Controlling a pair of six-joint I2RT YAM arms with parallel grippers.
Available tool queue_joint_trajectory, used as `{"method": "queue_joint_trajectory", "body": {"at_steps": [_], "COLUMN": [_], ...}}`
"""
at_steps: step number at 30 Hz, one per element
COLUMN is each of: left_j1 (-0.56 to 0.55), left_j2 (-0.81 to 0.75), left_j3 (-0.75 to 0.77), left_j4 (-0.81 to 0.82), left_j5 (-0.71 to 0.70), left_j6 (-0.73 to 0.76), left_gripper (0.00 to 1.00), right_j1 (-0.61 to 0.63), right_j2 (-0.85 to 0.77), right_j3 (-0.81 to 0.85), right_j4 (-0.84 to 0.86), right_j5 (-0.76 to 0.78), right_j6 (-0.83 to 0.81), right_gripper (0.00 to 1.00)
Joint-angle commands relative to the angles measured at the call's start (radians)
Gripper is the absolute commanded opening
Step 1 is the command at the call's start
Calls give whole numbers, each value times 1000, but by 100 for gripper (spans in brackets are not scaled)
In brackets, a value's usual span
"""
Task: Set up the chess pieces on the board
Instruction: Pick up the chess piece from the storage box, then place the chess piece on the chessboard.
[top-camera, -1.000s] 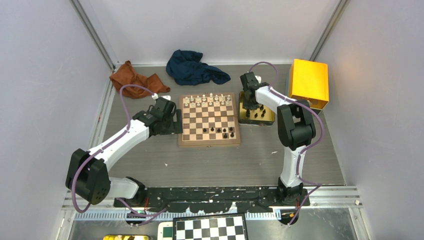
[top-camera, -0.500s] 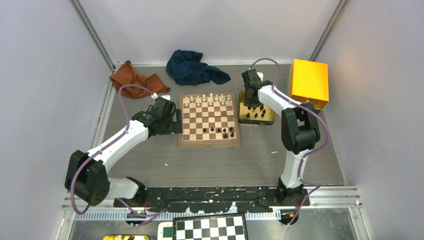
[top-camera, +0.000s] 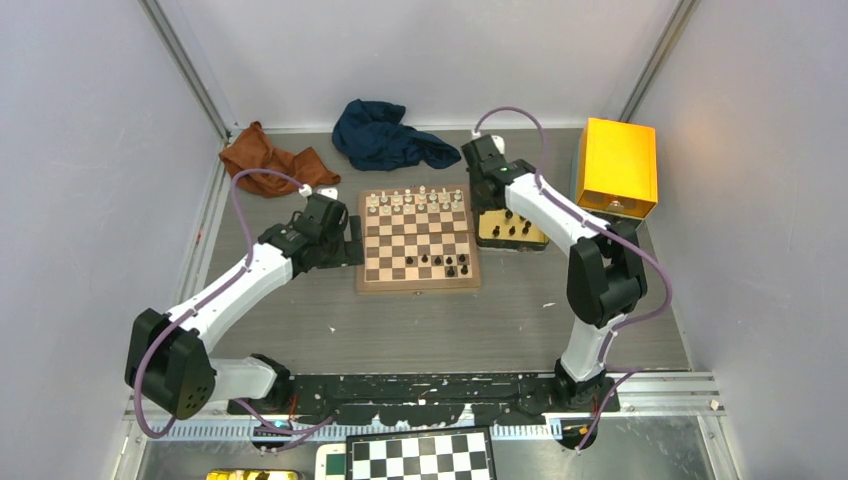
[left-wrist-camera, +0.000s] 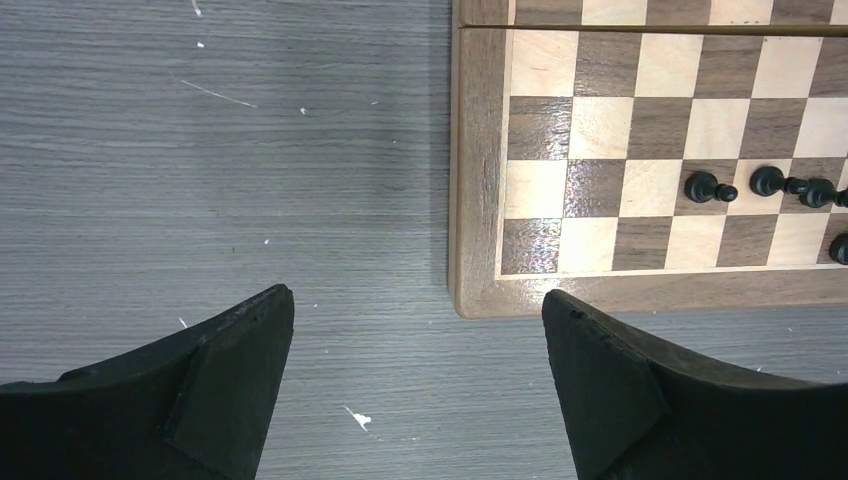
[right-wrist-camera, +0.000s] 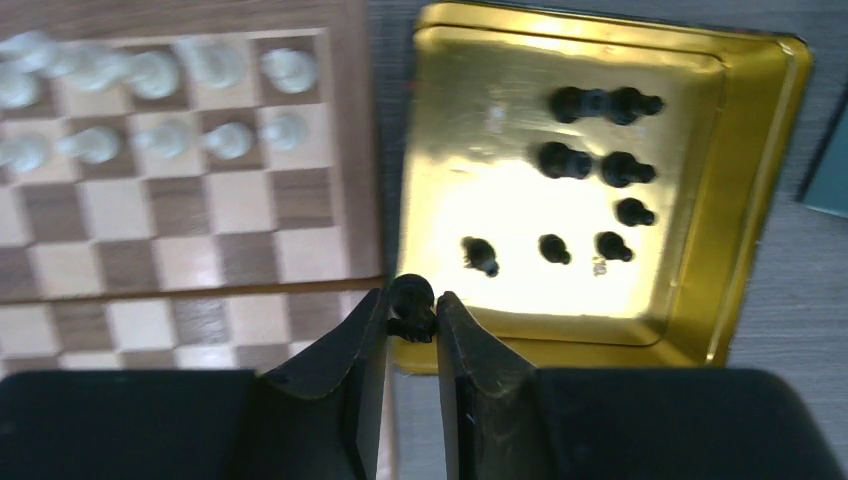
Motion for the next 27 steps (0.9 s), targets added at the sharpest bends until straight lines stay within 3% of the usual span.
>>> {"method": "queue_joint_trajectory", "body": {"at_steps": [1,12,27], "left_j1": [5,8,42], "left_j2": [-49,-123,-287], "left_j3": [2,8,-41], "left_j4": [12,-44,-130], "left_j5": [-24,-81,-147], "left_j6": [-1,-11,-54], "left_gripper": [95,95,97], "right_j1": [125,387,545], "right_j2": [-81,-10,181], "right_j3": [87,206,353], "right_j4": [-43,-105,-164], "right_j5": [23,31,-13], "right_j6": [-23,0,6], "right_gripper": [1,1,1]}}
